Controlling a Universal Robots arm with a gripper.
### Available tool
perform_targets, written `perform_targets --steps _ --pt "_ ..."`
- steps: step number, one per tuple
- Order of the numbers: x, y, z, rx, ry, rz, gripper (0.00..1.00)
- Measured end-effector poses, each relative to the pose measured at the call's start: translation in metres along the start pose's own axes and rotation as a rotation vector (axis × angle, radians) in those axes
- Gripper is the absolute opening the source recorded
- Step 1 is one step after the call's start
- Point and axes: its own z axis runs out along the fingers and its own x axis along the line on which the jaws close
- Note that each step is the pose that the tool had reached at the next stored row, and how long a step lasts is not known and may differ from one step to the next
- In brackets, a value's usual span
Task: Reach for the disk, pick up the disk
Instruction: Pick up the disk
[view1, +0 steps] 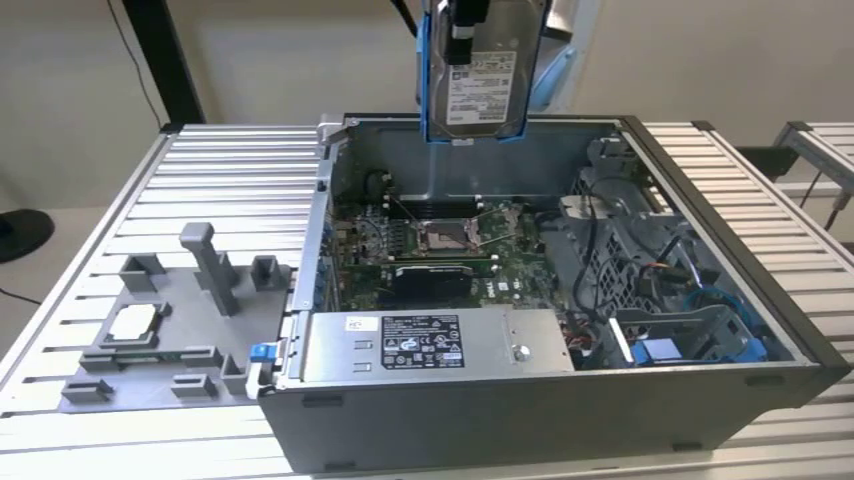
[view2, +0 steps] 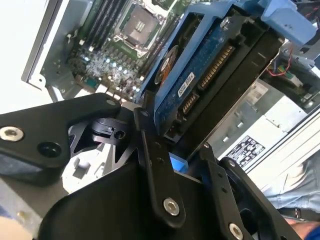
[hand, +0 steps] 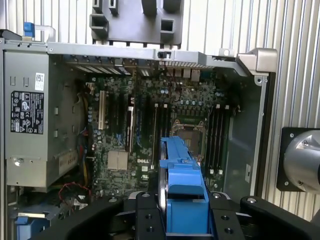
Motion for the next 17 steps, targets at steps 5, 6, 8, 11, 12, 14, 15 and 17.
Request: perform_targets --steps 5,6,8,11,12,14,15,17 --pt "0.0004 -0.0107 0.0001 0.0002 0.0 0.0 0.0" --pt "0.0004 -0.0128 0.0002 0.0003 0.0 0.0 0.0" --pt "0.0006 -0.0172 0.0002 0.0003 0.0 0.0 0.0" --pt "0.0008 -0.0238 0.0003 0.0003 0.0 0.0 0.0" --pt "0.0009 -0.0261 0.0003 0.0003 0.0001 0.0 0.0" --pt "0.001 -0.0299 0.0004 0.0005 0.0 0.0 0.0" --pt "0.0011 -0.0318 0.0004 0.0006 0.0 0.0 0.0" --pt "0.0012 -0.0359 0.0004 0.0006 0.0 0.0 0.0"
